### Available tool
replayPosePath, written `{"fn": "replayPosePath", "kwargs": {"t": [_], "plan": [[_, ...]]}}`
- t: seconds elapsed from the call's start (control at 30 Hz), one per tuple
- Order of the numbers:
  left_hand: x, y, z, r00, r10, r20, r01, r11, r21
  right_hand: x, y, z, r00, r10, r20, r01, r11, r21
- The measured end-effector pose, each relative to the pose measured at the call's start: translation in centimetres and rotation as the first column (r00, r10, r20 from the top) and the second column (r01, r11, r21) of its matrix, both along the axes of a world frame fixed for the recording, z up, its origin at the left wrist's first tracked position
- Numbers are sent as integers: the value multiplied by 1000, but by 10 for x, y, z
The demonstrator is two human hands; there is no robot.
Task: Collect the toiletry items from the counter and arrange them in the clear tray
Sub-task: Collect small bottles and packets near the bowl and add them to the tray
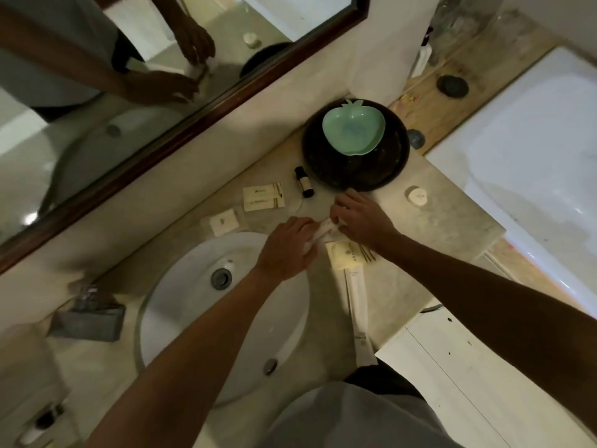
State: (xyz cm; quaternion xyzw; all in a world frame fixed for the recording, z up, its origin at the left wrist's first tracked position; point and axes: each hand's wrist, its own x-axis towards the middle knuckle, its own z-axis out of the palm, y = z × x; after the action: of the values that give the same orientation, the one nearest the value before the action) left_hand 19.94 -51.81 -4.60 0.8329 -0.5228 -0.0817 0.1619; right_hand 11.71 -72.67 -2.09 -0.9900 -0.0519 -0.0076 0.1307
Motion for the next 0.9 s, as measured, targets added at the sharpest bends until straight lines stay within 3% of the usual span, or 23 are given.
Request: {"fn": "replayPosePath", "kwargs": {"t": [0.07, 0.13, 0.2, 0.3, 0.47, 0.63, 0.77, 0.9], "plan": [[5, 19, -10, 999, -41, 27, 37, 990, 137, 3, 3, -8, 974, 51, -221, -81, 988, -129], [13, 39, -18, 997, 78, 10, -79, 986, 149, -1, 2, -16, 941, 3, -338, -57, 987, -150], [29, 56, -18, 962, 274, 6, -272, 949, 158, -2, 1, -19, 956, -56, -286, 39, 997, -65], [64, 77, -12, 881, 470, 61, -465, 833, 299, 4, 9, -22, 978, -72, -198, 73, 997, 0], [105, 99, -18, 862, 487, 139, -484, 710, 512, 9, 19, -38, 945, -27, -326, 21, 1000, -21], [100, 98, -23, 913, 361, 189, -405, 854, 328, 5, 22, -49, 964, -84, -250, 67, 995, -78], [76, 75, -18, 959, 283, 21, -284, 956, 80, -1, 14, -49, 967, -141, -212, 137, 990, -31], [62, 27, -4, 925, 333, -183, -334, 942, 28, -9, -4, -41, 961, -241, -136, 247, 969, 30]]}}
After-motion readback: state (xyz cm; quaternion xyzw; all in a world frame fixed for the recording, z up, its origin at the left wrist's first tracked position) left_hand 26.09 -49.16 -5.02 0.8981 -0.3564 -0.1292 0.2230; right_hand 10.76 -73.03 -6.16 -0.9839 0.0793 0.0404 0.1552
